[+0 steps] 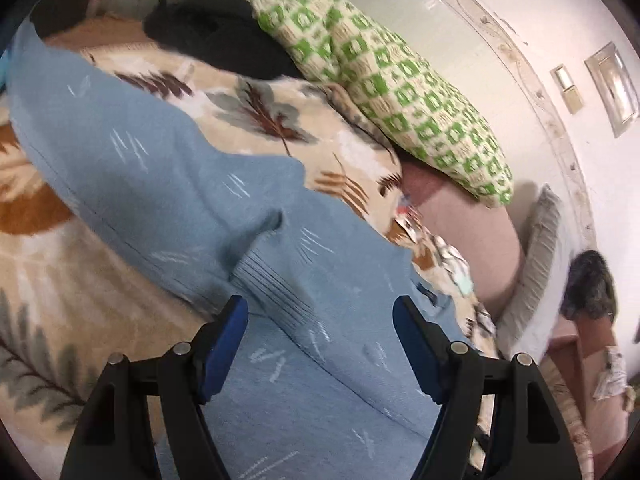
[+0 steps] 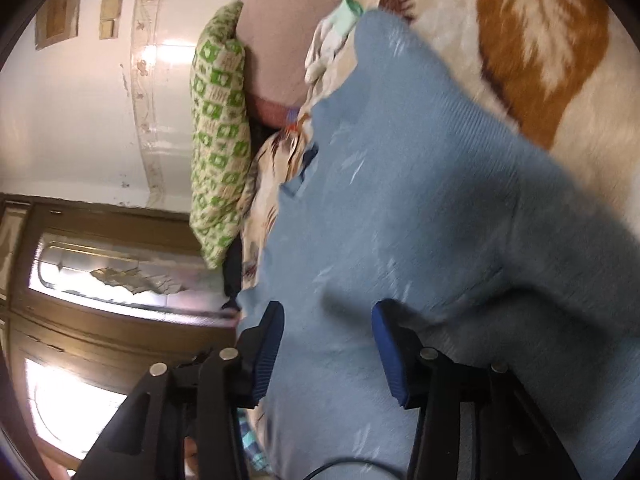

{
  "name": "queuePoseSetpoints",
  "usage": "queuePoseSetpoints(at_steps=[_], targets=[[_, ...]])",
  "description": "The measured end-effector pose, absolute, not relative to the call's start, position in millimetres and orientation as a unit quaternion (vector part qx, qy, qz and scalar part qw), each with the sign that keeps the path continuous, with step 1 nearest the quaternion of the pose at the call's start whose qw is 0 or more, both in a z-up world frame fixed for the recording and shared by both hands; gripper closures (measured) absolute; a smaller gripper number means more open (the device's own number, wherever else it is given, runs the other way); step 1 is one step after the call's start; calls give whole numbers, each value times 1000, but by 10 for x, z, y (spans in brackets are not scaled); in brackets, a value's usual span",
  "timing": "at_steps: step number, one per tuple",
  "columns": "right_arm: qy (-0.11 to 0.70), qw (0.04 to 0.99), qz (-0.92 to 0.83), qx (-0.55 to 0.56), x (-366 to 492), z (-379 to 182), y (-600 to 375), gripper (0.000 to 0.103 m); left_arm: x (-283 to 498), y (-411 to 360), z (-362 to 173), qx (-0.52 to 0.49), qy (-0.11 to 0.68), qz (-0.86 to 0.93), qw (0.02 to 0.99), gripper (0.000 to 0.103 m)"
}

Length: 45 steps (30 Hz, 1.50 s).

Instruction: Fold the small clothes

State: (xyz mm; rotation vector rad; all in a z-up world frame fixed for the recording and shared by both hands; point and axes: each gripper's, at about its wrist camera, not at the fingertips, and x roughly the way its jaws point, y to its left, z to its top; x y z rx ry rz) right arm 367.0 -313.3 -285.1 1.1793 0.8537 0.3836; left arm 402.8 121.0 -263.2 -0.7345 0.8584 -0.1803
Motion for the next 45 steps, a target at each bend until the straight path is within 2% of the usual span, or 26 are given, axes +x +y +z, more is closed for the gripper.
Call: queuePoseSetpoints(at_steps=[7,21,22,23,24,25,27,28,37,42,45], targets=[[425,720,187,516,3586,-2886,-2894,54,4234,1134,-3020,-393,473,-117,779,27],[424,754,158,477,3562,-2807,-2916,53,4384,1108,-3063,-429,427,-155,781,26],[424,756,153,474,3555,-2798,-2928,53,4379,1116,-3061,-431,424,-156,781,33],[423,760,147,471,3546,-2788,-2944,53,4375,1122,-3055,-428,424,-155,783,54],[423,763,142,468,3542,-2776,-2957,53,4376,1120,-3057,-423,431,-151,783,63],[422,766,138,465,3537,-2764,-2973,53,4369,1121,-3071,-420,440,-147,780,70],[423,771,128,459,3523,-2748,-2997,53,4334,1134,-3104,-434,443,-156,769,72],[424,775,122,453,3517,-2742,-3008,53,4318,1137,-3097,-440,441,-163,765,77],[413,807,78,415,3469,-2673,-3110,53,4089,1144,-2819,-420,433,-199,772,79],[402,821,60,400,3472,-2609,-3159,53,4050,1287,-2942,-397,492,-126,765,78],[398,832,51,383,3467,-2555,-3159,53,3983,1428,-2949,-400,501,-97,761,79]])
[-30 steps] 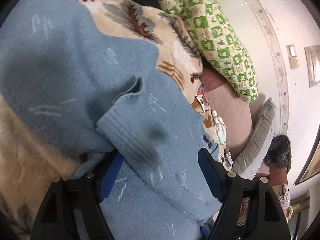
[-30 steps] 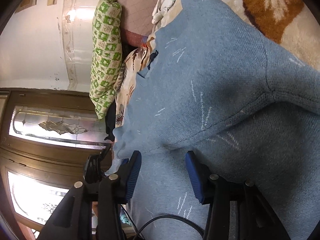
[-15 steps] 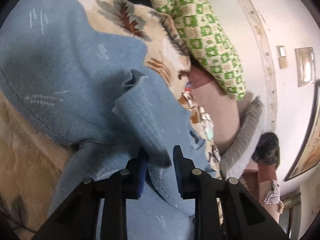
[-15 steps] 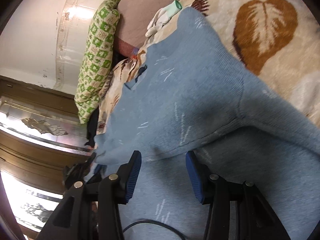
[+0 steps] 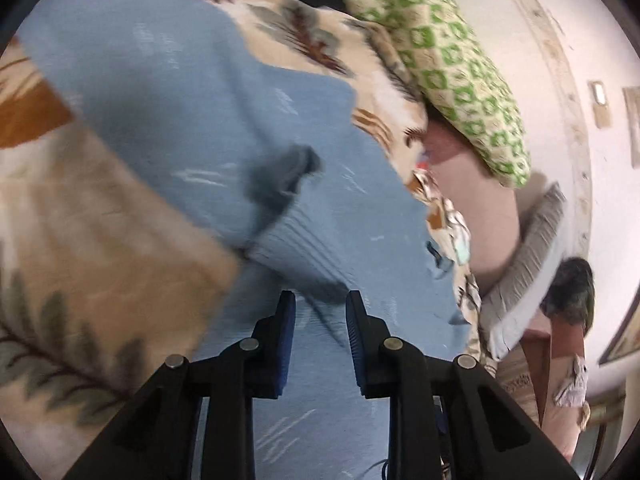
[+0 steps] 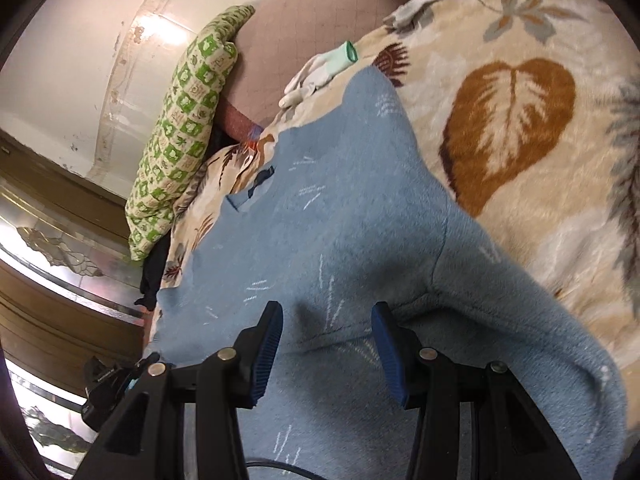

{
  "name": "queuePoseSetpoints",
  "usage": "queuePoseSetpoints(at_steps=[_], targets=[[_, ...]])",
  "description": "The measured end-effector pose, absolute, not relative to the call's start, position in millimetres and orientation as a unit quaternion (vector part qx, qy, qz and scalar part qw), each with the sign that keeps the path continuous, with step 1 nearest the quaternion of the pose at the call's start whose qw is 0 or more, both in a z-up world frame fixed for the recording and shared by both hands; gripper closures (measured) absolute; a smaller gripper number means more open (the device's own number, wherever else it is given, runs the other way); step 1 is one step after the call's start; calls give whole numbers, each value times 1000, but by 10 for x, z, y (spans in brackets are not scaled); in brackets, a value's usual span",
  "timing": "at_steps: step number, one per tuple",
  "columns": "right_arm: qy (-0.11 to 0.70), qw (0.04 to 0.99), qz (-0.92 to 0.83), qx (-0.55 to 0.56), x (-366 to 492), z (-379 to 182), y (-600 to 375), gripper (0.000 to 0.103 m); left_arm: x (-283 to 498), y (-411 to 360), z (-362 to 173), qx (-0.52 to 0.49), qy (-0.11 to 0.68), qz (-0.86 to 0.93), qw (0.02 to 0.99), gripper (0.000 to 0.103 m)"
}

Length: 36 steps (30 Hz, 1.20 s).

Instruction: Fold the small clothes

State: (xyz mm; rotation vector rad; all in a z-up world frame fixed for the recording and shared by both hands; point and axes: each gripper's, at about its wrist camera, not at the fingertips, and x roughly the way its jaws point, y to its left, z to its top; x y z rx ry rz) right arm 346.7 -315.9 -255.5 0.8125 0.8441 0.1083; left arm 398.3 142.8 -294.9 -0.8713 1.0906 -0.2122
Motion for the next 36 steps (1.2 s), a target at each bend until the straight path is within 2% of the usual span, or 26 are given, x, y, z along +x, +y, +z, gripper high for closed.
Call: queuePoseSetpoints(at_steps=[3,6,8,12,16,24,26,29,32,34,36], targets=[[392,843,49,367,3463,-2491,-3122,53,3913,1513,-2859,-392,486,-83,777,78],[376,856,61,349,3484,-2399,-3040,53,3909,1474,-2738,-370,466,-87,799,74],[373,868,63,321,3523,-2360,-2956,53,3956,1394,-2753,-358,466,-86,805,58],[425,855,64,290,3673,-2564,-2852,50,4048,1274,-2914,-315,500,-61,804,58],[422,866,61,263,3635,-2477,-2814,49,4012,1353,-2891,-322,498,-67,802,58],[406,888,93,194,3611,-2120,-2318,47,3817,1999,-2709,-375,423,-20,825,57],[408,888,107,181,3666,-2051,-2054,44,3729,2254,-2715,-382,405,23,830,49],[416,885,115,175,3792,-2087,-1663,40,3650,2607,-2814,-402,397,70,822,47],[475,867,117,96,3971,-2390,-1175,35,3628,2815,-2942,-436,392,85,806,38],[463,878,112,41,3932,-2366,-997,34,3673,2864,-3022,-462,387,67,795,34],[472,869,144,43,3876,-2304,-956,34,3692,2906,-3032,-481,373,56,792,28]])
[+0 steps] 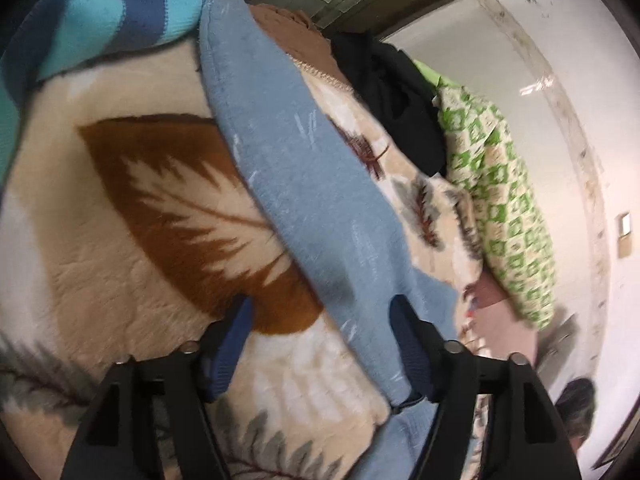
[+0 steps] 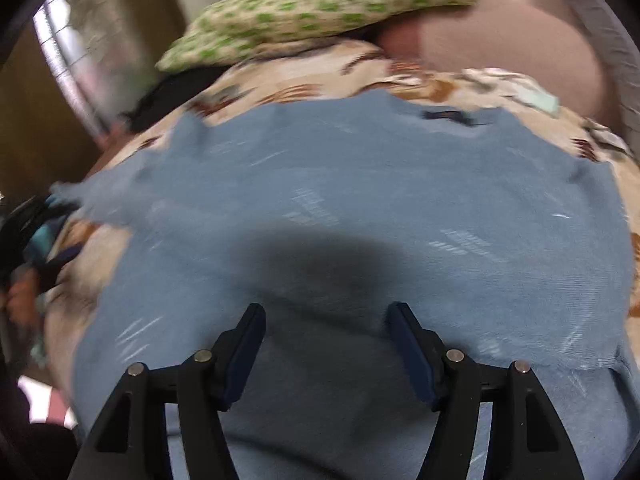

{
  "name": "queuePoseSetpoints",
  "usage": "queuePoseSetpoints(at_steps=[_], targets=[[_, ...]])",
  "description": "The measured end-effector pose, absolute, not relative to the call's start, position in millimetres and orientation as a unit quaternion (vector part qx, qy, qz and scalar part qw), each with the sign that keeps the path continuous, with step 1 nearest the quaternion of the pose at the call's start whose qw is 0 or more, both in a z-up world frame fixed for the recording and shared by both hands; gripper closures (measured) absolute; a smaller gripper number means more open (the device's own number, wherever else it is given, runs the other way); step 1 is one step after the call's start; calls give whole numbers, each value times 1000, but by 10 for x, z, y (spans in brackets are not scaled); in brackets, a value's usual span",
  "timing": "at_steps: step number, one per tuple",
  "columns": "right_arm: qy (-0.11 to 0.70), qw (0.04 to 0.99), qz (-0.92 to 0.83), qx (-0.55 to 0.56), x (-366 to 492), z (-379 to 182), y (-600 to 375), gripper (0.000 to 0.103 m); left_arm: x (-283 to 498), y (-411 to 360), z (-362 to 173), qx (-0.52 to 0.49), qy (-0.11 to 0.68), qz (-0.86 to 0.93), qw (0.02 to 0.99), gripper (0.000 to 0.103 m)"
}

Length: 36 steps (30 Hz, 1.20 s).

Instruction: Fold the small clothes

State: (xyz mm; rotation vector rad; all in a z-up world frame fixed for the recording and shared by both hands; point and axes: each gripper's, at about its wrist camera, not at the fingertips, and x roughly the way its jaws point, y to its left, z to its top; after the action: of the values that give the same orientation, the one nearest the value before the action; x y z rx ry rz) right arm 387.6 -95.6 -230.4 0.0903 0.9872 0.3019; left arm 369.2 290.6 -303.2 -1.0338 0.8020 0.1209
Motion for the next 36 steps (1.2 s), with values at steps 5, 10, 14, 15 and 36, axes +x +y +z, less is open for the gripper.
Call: queuePoseSetpoints(at_steps=[5,10,14,15,36], targets=[[470,865,160,70,3550,-2181,-1315,34,3728,3142,-3072,-533,331,74,775,28],[466,868,135,107,3152,-2165,-1827,34,3797,3381,-3056,-560,291,85,771,28],[457,873,115,122,3003,-2212,-2202,34,3813,3710,-3102,-600,250,115,751,28],[455,874,112,128,2995,-2226,-2265,34,3831,3766,-3078,-596,247,123,754,28],[386,873,81,288,3199,-2231,-2996,35,4099,1824,-1026,-308,239,-82,917,99]])
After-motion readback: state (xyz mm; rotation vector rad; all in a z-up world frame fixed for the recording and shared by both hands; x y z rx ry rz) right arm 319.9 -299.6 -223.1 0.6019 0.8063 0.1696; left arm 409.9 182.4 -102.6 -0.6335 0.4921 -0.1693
